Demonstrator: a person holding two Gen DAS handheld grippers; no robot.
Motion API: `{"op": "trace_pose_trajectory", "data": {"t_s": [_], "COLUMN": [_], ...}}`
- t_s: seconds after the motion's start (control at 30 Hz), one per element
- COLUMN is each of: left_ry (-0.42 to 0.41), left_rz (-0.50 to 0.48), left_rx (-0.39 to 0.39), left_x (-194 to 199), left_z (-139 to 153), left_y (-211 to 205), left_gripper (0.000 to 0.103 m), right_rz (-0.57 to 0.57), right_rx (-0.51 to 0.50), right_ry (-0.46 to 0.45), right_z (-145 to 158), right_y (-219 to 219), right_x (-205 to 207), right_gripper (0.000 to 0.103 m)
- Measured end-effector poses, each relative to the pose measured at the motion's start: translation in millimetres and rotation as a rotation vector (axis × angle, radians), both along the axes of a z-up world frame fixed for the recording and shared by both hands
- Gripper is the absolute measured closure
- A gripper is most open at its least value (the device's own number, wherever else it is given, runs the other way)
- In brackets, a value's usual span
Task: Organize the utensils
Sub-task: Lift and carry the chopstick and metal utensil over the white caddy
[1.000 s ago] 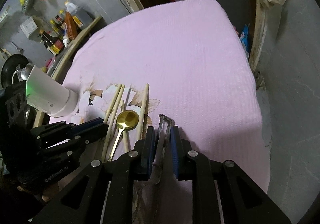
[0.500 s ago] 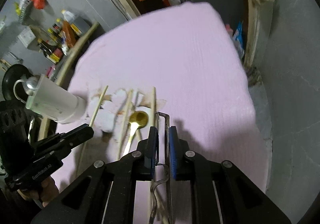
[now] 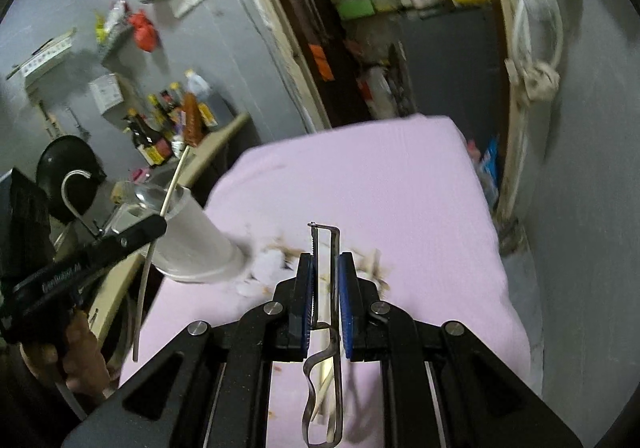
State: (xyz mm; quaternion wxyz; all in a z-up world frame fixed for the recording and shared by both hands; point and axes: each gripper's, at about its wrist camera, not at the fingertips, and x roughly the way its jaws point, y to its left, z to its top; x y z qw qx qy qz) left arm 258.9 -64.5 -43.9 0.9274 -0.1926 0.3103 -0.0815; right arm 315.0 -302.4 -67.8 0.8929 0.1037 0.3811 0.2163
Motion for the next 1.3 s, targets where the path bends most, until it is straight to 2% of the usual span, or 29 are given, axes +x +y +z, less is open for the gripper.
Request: {"op": "trace_pose_trajectory", "data": {"t_s": [0.27, 0.6, 0.8, 0.93, 1.13, 1.3], "left_ry": [-0.097, -0.167, -0.211, -0.247, -0.277, -0.292], "left_rz": [0.054, 0.101, 0.165, 0.237, 0.363, 0.426], "left_rx": [-0.061, -0.149, -0.115, -0.107, -0.11, -0.104], "left_x": [-15.7, -19.9, -17.4, -10.8, -1.5, 8.3], "left_z": [47.9, 66.2, 76.1, 82.1, 80.4, 71.3], "left_y": [44.2, 93.7, 119.8, 146.0, 187.3, 204.4], "left_gripper": [0.098, 0.098, 0.098, 0.098, 0.098, 0.098], "right_rz": [0.039, 0.051, 0.039, 0.025, 0.0, -0.021], "right_rx": [0.048, 0.082, 0.144, 0.211, 0.232, 0.215], "right_ry": [-0.063, -0.143, -0.242, -0.339, -0.43, -0.427], "right_z": [46.0, 82.8, 107.7, 126.6, 136.2, 121.2], "right_y": [29.9, 60.8, 81.6, 110.7, 161.8, 192.1], "right_x": [-17.4, -26.4, -18.7, -1.1, 21.8, 38.2], "right_gripper": [0.092, 0.092, 0.092, 0.092, 0.092, 0.092]}}
